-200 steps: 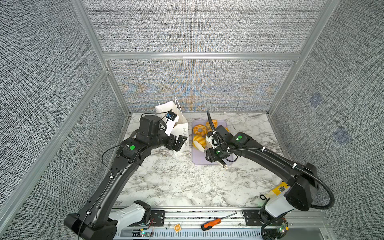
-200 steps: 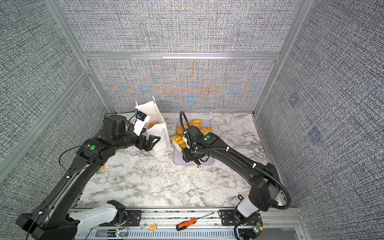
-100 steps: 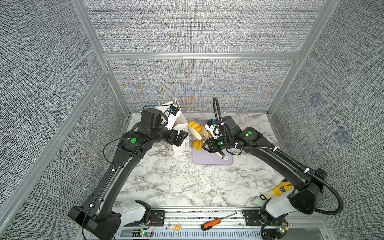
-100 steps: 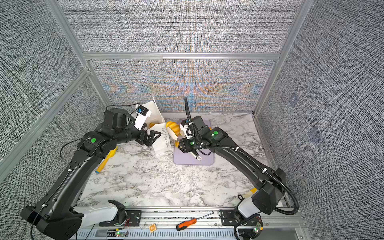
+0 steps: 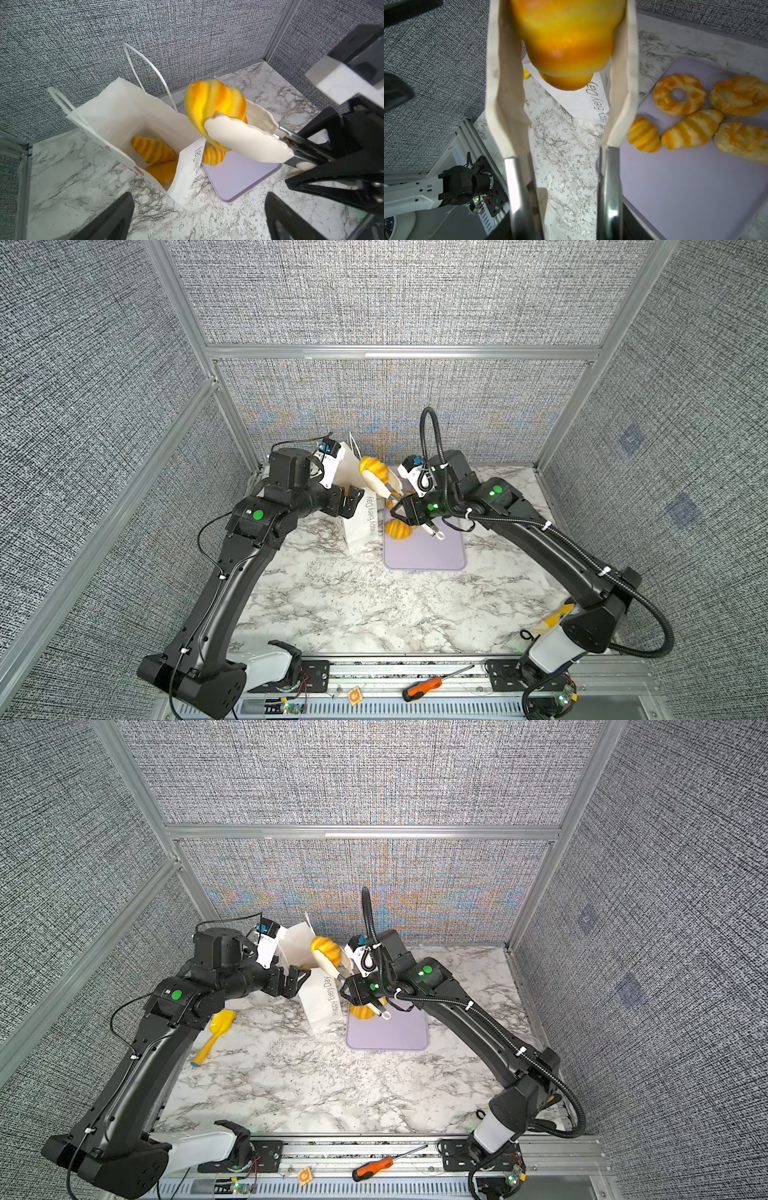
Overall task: Place the fake bread into the paper bag
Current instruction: 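Carry the croissant in the tongs over the bag opening with right gripper, then open the tongs to drop the croissant into the paper bag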
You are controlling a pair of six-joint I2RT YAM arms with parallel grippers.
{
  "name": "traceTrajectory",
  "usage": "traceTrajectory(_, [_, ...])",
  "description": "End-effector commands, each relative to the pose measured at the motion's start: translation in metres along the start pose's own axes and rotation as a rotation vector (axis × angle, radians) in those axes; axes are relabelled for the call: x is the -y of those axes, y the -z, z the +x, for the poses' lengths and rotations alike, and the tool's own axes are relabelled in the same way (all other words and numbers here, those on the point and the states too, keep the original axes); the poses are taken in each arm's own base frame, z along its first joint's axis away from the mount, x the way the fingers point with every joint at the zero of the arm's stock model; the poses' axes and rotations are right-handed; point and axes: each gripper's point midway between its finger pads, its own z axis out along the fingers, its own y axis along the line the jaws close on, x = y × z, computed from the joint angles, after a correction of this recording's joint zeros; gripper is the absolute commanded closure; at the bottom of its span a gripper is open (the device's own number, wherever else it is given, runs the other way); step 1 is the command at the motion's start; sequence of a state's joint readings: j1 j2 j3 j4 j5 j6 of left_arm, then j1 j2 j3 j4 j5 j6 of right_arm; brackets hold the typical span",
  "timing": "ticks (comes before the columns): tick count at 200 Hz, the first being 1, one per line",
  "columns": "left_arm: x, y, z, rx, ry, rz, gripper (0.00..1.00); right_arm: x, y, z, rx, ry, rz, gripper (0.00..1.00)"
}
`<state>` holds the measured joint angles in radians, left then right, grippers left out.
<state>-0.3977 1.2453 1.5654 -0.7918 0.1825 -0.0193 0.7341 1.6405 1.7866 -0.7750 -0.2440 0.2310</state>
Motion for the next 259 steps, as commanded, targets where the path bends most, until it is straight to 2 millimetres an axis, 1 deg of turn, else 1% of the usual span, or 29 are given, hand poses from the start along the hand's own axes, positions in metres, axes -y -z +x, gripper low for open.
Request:
traceTrajectory(1, [-0.005, 0.003, -0.008, 0.044, 0.025, -0.013, 0.01, -0.013, -0.003, -0.016, 0.032, 0.044, -0.054, 0.48])
traceTrajectory(38, [-0.005, 0.001, -0.011, 0.075, 0.059, 0.002, 0.01, -0.019, -0.019, -0.03, 0.022, 0.06, -0.084, 0.48])
traceTrajectory(58, [-0.006, 0.002, -0.012, 0.083, 0.065, -0.002, 0.01, -0.019, -0.029, -0.038, 0.022, 0.054, -0.085, 0.48])
traceTrajectory(99, [-0.011, 0.003, -0.007, 0.075, 0.08, -0.021, 0.01, -0.008, -0.049, -0.045, -0.007, 0.021, -0.034, 0.48])
traceTrajectory(120, [-0.012, 0.0, -0.003, 0.068, 0.088, -0.023, 0.01, 0.002, -0.058, -0.047, -0.014, 0.009, 0.014, 0.48])
traceTrajectory(147, [-0.012, -0.002, -0.001, 0.067, 0.078, -0.023, 0.01, 0.008, -0.07, -0.045, -0.042, 0.0, 0.041, 0.48])
traceTrajectory(167, [-0.013, -0.004, 0.001, 0.056, 0.068, -0.03, 0.01, 0.011, -0.074, -0.043, -0.061, 0.001, 0.062, 0.47])
traceTrajectory(224, [-0.012, -0.007, 0.004, 0.041, 0.057, -0.023, 0.01, 0.013, -0.07, -0.041, -0.065, -0.001, 0.095, 0.36])
traceTrajectory(259, [-0.012, -0.009, 0.006, 0.044, 0.058, -0.019, 0.01, 0.012, -0.07, -0.039, -0.072, -0.002, 0.097, 0.34])
